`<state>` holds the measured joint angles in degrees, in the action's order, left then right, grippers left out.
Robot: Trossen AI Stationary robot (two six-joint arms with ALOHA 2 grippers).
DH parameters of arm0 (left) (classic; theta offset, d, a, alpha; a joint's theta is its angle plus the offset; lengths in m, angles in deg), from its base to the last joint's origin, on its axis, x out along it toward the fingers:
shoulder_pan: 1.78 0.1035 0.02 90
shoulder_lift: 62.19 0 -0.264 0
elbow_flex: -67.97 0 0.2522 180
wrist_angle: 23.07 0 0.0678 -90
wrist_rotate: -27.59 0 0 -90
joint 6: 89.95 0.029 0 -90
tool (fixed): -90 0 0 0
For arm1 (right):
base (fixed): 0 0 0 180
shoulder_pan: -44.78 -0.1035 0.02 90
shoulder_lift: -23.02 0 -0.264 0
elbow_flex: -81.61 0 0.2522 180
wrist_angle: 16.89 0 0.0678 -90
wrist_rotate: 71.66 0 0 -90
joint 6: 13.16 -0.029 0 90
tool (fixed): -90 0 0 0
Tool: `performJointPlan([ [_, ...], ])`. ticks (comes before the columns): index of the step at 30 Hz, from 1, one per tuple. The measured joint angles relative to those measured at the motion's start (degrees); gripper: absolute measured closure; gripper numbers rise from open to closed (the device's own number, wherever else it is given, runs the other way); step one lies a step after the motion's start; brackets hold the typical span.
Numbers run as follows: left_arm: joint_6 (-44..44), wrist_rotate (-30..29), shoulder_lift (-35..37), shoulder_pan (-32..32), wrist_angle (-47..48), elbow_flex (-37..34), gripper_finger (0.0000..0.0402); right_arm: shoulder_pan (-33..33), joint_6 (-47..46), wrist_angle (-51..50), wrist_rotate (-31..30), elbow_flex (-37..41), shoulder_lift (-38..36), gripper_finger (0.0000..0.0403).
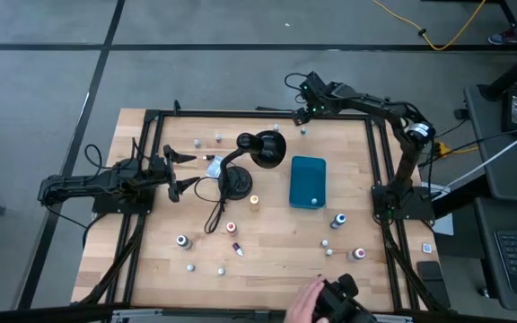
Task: Pick & Place food coloring
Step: Put the small blue food coloring bottle into the blue bin
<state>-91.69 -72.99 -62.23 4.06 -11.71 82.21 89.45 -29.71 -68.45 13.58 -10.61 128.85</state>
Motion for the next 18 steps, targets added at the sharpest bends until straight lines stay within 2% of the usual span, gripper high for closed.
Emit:
performJointPlan([
  [18, 0.0, 0.0, 0.0, 0.0, 0.0, 0.0, 0.0056, -1.8, -2.5, 0.1, 0.5, 0.0, 6.5, 0.0163],
])
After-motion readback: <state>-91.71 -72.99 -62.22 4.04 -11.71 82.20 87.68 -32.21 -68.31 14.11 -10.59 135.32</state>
